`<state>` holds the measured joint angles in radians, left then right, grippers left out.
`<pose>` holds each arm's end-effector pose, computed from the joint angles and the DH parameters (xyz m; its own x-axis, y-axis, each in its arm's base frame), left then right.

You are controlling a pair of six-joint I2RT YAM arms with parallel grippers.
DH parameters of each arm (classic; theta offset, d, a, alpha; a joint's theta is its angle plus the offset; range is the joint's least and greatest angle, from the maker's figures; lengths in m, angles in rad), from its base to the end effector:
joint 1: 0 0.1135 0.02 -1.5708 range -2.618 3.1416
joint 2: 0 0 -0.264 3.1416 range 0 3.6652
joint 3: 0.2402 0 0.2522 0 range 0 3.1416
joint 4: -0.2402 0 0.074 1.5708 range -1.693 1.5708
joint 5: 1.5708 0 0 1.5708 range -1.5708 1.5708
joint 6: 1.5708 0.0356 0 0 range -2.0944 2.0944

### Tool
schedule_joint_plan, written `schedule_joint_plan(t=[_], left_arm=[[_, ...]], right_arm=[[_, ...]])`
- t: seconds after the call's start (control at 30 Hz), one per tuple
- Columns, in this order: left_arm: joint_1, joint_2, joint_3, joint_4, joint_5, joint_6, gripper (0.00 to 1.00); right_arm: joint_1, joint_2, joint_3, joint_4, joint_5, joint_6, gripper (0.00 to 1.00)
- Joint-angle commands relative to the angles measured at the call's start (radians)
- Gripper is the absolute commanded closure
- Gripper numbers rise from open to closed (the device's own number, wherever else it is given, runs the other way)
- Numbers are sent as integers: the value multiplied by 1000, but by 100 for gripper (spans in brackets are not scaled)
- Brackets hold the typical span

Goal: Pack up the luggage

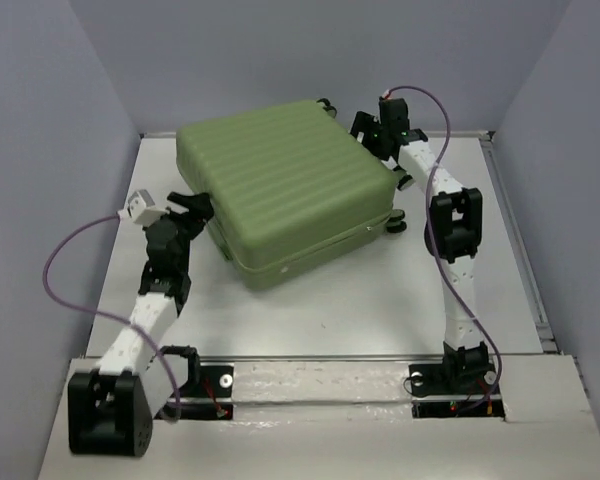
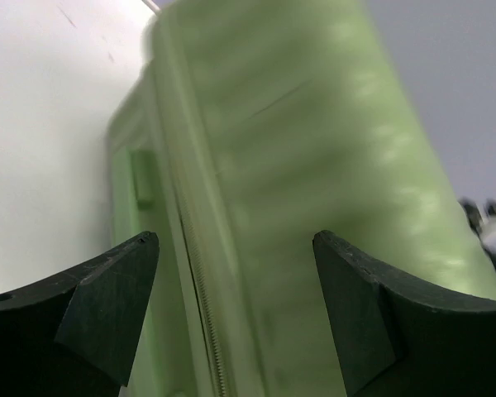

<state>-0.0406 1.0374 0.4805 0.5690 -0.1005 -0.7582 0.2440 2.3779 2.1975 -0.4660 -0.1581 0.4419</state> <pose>0.2348 -0.0060 0.2636 0.0499 -0.6867 -0.7252 -0.0351 0.7244 -0.6884 0.5319 0.1382 0.2454 -0.6825 0.2653 -0.6810 -0.0759 0.9010 0.4271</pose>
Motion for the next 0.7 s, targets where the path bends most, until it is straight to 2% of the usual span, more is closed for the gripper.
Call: schedule_joint_plan(t=[0.0,0.03,0.13,0.27,0.3,0.43,0.5,0.53,0.6,0.63,0.67], left_arm=[[-234,-253,-103,-170,196,14,11],[-234,-285,-105,-199,196,20,11],[-246,-375,-102,-300,168,46,11],[-248,-424,-85,-342,154,88,11],[-248,-430,-74,-340,157,97,11],[-266,-413,-54,-333,209,91,11],[-285,-399,-56,-333,222,83,10],[-288,-377,-53,-321,225,80,10],[-294,-340,-43,-281,234,89,10],[-297,-332,-42,-265,235,88,10],[-298,-324,-42,-249,245,88,10]], right_arm=[[157,-107,159,67,-336,123,3],[147,-143,159,67,-321,112,2],[135,-317,-86,69,-217,25,1],[117,-537,-287,70,-68,-72,2],[117,-577,-365,73,-28,-98,6],[97,-748,-495,73,43,-175,17],[97,-863,-551,79,39,-186,30],[97,-906,-629,89,-13,-189,42],[112,-1058,-758,177,-114,-177,79],[129,-1113,-933,228,-195,-145,85],[156,-1167,-1026,283,-230,-132,90]])
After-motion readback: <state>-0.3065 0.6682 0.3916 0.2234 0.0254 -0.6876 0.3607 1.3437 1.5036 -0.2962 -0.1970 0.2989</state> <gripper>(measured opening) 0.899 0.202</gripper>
